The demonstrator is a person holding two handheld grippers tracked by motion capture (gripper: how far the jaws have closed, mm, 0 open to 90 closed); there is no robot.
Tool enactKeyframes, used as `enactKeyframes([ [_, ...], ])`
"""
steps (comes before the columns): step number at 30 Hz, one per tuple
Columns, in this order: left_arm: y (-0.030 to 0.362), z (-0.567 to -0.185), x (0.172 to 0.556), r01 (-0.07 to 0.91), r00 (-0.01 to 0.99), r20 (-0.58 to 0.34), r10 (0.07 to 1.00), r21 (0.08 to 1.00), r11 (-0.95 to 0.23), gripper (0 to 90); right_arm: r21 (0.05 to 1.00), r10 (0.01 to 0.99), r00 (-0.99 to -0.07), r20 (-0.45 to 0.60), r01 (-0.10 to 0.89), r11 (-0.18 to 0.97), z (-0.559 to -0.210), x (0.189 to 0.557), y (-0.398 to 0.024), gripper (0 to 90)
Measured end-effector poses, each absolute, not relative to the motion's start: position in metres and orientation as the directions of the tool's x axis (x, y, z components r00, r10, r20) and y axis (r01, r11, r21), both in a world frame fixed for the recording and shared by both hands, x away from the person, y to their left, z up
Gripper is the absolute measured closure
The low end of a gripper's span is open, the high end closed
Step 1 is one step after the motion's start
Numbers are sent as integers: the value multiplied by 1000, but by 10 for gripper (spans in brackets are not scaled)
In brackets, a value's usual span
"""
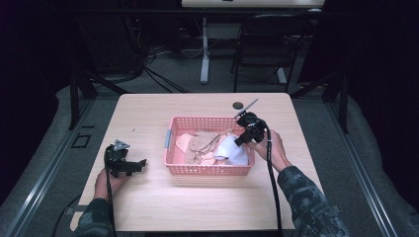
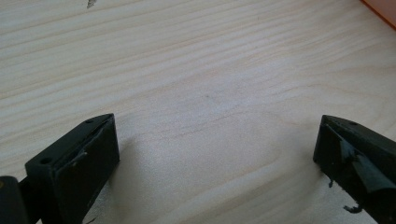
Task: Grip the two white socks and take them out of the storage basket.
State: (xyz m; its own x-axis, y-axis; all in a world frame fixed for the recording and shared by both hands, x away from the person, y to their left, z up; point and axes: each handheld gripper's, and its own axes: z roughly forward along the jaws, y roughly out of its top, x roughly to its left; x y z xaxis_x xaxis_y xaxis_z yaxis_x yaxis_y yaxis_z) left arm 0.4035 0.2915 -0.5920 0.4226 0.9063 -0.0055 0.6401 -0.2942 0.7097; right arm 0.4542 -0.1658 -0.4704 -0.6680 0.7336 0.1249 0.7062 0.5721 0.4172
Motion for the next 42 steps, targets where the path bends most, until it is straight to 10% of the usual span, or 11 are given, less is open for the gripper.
enactKeyframes([
  [42, 292, -592, 404, 640, 423, -5, 906, 709, -295, 1, 585, 696, -716, 57, 589, 557, -393, 430, -165, 847],
])
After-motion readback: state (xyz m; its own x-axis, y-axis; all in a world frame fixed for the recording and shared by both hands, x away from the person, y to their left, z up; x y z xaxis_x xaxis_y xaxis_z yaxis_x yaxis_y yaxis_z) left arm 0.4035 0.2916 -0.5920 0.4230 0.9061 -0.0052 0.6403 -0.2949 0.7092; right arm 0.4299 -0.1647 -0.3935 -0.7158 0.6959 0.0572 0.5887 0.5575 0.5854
